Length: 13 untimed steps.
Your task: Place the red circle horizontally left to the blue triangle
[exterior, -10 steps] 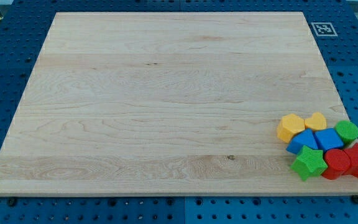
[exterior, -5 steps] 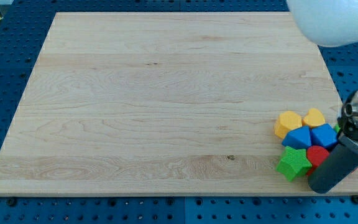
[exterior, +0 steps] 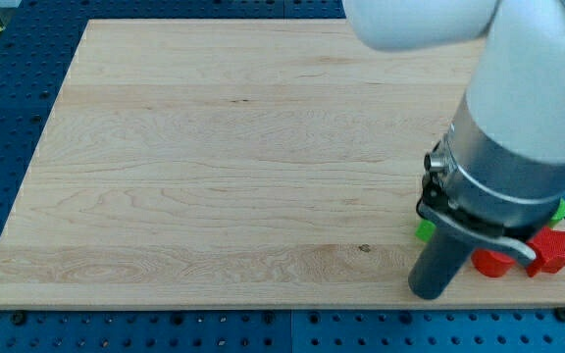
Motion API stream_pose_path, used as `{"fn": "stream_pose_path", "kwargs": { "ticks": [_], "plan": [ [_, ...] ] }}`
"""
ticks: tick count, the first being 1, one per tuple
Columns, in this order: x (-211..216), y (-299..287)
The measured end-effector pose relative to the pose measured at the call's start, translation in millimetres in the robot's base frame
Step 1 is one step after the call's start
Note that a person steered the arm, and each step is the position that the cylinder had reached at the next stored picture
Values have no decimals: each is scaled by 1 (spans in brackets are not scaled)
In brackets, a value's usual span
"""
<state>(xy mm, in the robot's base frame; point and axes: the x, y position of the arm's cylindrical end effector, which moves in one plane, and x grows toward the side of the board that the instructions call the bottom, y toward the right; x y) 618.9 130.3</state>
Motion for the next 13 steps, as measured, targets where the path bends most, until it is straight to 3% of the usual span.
{"fn": "stream_pose_path", "kwargs": {
  "ticks": [3,4,5,8,10,13],
  "plan": [
    [0,28],
    [0,97],
    [-3,113],
    [-59,46],
    [-49,24],
    [-89,-89]
  ]
}}
